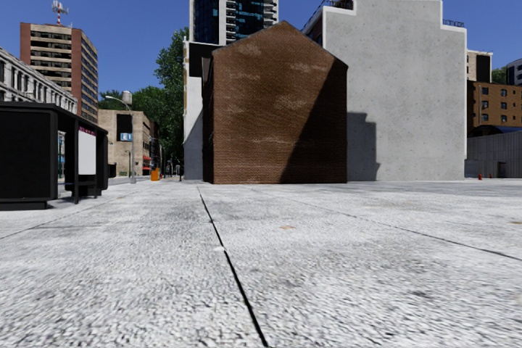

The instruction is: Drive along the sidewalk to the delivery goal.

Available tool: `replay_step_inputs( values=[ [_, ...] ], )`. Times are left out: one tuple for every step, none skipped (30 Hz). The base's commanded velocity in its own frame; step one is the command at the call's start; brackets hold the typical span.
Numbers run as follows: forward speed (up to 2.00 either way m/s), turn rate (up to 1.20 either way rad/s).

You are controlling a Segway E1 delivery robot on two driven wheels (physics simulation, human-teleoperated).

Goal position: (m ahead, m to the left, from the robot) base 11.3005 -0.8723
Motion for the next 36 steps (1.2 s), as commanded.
replay_step_inputs(
  values=[
    [1.77,0.00],
    [1.77,0.00],
    [1.77,0.00],
    [1.77,0.00],
    [1.77,0.00],
    [1.77,0.00],
    [1.77,0.00],
    [1.77,0.00],
    [1.77,0.00],
    [1.77,0.00],
    [1.77,0.00],
    [1.77,0.00],
    [1.77,0.00],
    [1.77,0.00],
    [1.77,0.00],
    [1.77,0.00],
    [1.77,0.00],
    [1.77,0.00],
    [1.77,0.00],
    [1.77,0.00],
    [1.77,0.00],
    [1.77,0.00],
    [1.77,0.00],
    [1.77,0.00],
    [1.77,0.00],
    [1.77,0.00],
    [1.77,0.00],
    [1.77,0.00],
    [1.77,0.00],
    [1.77,-0.71],
    [1.77,-1.20],
    [1.77,-1.20],
    [1.77,-1.20],
    [1.77,-1.20],
    [1.77,-1.17],
    [1.77,-0.08]
  ],
)
